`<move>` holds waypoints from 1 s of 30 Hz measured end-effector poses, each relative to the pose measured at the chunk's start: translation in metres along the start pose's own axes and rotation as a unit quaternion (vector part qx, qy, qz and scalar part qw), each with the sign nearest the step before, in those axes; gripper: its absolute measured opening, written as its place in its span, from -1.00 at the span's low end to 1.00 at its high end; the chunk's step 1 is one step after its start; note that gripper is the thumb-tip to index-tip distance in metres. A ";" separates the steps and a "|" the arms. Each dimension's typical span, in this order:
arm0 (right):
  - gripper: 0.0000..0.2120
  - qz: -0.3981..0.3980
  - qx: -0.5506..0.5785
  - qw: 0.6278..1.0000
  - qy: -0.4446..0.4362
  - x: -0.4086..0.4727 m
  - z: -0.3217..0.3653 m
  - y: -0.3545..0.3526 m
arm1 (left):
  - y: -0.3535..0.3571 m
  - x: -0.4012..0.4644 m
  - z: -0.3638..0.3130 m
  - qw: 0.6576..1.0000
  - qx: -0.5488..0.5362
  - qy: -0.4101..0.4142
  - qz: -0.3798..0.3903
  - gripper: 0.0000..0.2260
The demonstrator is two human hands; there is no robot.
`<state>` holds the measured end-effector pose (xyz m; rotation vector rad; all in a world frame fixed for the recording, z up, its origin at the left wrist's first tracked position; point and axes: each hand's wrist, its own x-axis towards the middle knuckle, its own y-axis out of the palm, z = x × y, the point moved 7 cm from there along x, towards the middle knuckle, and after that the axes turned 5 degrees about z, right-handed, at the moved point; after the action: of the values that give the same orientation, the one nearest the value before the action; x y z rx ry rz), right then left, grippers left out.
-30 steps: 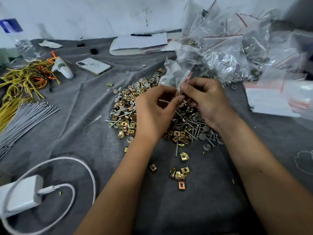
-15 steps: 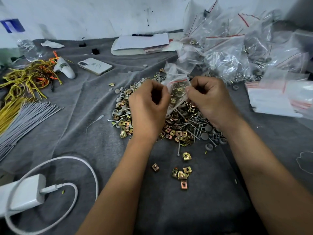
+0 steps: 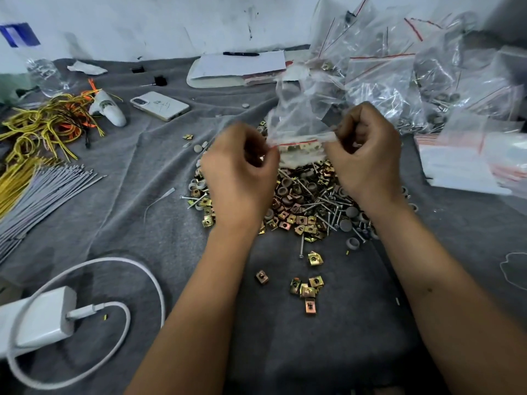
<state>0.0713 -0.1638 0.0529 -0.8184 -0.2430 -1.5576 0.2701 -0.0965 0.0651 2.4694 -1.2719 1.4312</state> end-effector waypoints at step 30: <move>-0.77 0.415 -0.157 0.892 -0.082 -0.038 0.025 0.077 | -0.005 -0.004 0.043 0.987 0.095 -0.096 0.091 -0.93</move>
<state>0.1498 -0.1328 0.0238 -1.1193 0.2349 -0.7193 0.3034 -0.1072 0.0391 2.7372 -1.4975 1.4424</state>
